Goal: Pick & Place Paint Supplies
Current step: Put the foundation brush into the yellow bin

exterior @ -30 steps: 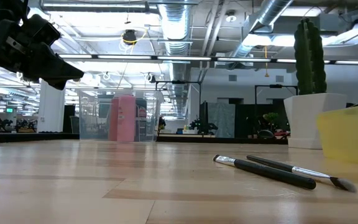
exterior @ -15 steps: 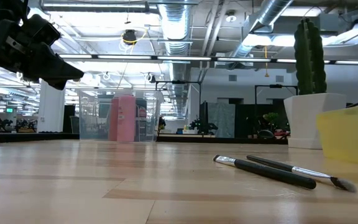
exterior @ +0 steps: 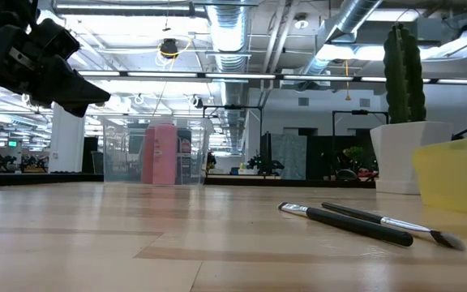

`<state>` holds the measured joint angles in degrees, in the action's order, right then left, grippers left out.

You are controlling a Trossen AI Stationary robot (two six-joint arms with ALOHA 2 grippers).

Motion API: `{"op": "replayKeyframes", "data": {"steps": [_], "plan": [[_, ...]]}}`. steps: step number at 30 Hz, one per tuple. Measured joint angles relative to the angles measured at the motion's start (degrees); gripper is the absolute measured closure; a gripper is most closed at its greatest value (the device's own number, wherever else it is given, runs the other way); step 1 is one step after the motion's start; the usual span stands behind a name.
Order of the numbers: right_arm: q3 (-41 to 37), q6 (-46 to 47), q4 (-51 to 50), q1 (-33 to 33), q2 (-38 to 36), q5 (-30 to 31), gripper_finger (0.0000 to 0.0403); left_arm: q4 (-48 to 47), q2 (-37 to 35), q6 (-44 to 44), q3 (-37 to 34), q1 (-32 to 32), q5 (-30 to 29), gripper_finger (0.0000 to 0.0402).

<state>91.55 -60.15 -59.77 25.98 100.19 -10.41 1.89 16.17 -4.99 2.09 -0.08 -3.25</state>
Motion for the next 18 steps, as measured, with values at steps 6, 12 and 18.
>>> {"op": "replayKeyframes", "data": {"steps": [6, 12, 18], "plan": [[-0.02, 3.82, 1.09, 0.0, 6.64, -0.15, 0.0285, 0.54, 0.16, 0.0, 0.0, -0.01, -0.04, 0.0401], [-0.04, 4.88, 2.61, -0.17, 11.78, -0.17, 0.0285, 0.96, 0.18, 0.0, 0.0, -0.01, -0.2, 0.0401], [-0.04, 4.86, 4.21, -0.33, 15.58, -0.2, 0.0285, 1.13, 0.19, 0.0, 0.0, -0.01, -0.19, 0.0401]]}}
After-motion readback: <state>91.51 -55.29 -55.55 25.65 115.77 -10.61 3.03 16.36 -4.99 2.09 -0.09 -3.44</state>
